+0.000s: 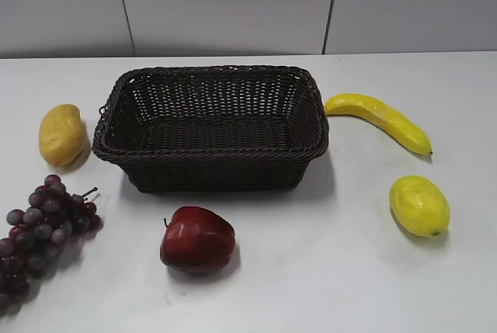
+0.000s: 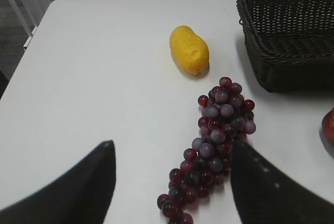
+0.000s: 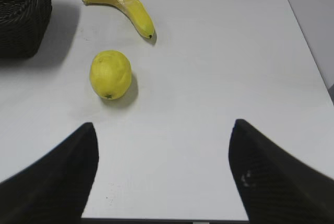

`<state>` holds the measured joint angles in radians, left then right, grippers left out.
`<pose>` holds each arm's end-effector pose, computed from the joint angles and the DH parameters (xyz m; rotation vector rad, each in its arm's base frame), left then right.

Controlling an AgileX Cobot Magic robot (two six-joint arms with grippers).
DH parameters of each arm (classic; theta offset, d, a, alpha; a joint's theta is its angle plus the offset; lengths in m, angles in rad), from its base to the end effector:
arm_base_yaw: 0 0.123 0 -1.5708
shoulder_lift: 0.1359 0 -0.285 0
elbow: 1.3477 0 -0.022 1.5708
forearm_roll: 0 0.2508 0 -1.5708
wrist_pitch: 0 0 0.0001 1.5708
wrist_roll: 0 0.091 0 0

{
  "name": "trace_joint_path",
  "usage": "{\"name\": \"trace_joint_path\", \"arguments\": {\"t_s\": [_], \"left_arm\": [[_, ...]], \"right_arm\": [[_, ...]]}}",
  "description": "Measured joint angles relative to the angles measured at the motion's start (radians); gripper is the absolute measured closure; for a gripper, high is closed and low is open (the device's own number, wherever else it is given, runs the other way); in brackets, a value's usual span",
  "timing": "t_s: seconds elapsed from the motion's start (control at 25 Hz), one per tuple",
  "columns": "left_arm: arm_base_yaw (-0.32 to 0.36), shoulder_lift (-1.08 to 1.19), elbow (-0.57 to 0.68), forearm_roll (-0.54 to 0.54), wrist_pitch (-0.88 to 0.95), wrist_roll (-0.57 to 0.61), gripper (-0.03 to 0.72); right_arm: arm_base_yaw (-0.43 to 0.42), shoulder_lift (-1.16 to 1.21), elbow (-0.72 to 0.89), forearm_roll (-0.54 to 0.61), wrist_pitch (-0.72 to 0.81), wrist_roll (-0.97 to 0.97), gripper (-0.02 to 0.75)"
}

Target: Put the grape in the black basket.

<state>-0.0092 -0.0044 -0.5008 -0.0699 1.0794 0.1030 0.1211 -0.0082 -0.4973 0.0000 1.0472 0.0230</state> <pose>-0.0065 -0.0055 0.2761 0.1195 2.0524 -0.0257 -0.0052 -0.0006 0.2776 -0.0994 2.0241 0.0911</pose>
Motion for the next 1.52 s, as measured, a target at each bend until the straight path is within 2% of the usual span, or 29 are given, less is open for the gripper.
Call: {"name": "trace_joint_path", "arguments": {"t_s": [0.96, 1.16, 1.32, 1.52], "left_arm": [[0.000, 0.022, -0.008, -0.012, -0.005, 0.000, 0.073], [0.000, 0.190, -0.078, -0.016, -0.055, 0.000, 0.082], [-0.005, 0.408, -0.128, -0.018, -0.071, 0.000, 0.082], [-0.013, 0.665, -0.137, -0.027, -0.123, 0.006, 0.083]], "right_arm": [[0.000, 0.000, 0.000, 0.000, 0.000, 0.000, 0.148], [0.000, 0.000, 0.000, 0.000, 0.000, 0.000, 0.148], [0.000, 0.000, 0.000, 0.000, 0.000, 0.000, 0.148], [0.000, 0.000, 0.000, 0.000, 0.000, 0.000, 0.148]]}}
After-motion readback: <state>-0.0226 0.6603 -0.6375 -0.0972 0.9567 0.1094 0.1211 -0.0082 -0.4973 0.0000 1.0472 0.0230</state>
